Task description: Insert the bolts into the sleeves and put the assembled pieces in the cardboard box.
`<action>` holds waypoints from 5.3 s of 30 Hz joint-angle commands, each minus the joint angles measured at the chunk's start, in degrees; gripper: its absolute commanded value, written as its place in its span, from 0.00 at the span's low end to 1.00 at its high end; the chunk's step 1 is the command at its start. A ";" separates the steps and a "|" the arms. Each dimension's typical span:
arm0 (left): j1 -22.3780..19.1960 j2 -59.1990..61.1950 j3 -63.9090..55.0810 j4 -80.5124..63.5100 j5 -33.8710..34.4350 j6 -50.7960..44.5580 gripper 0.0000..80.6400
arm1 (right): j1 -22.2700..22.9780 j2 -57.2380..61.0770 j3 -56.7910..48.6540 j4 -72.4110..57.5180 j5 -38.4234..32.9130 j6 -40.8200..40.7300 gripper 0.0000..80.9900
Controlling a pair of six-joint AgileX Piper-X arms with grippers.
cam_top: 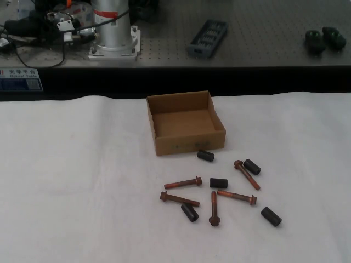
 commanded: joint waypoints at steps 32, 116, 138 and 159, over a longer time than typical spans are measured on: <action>0.05 -0.13 -0.14 4.76 0.24 1.24 0.51 | -0.29 -0.09 -0.60 -0.27 0.06 -0.55 0.35; 0.05 -0.13 -0.14 4.62 0.24 1.24 0.51 | -0.29 -0.09 -0.60 -0.38 0.05 0.45 0.35; 0.05 -0.13 -0.14 -11.24 15.24 -46.41 0.55 | -0.29 -0.09 -0.60 -7.25 -9.10 38.96 0.35; 0.05 -0.13 -0.14 -19.04 15.29 -46.61 0.86 | 0.04 31.22 -14.41 -12.42 -19.99 17.71 0.35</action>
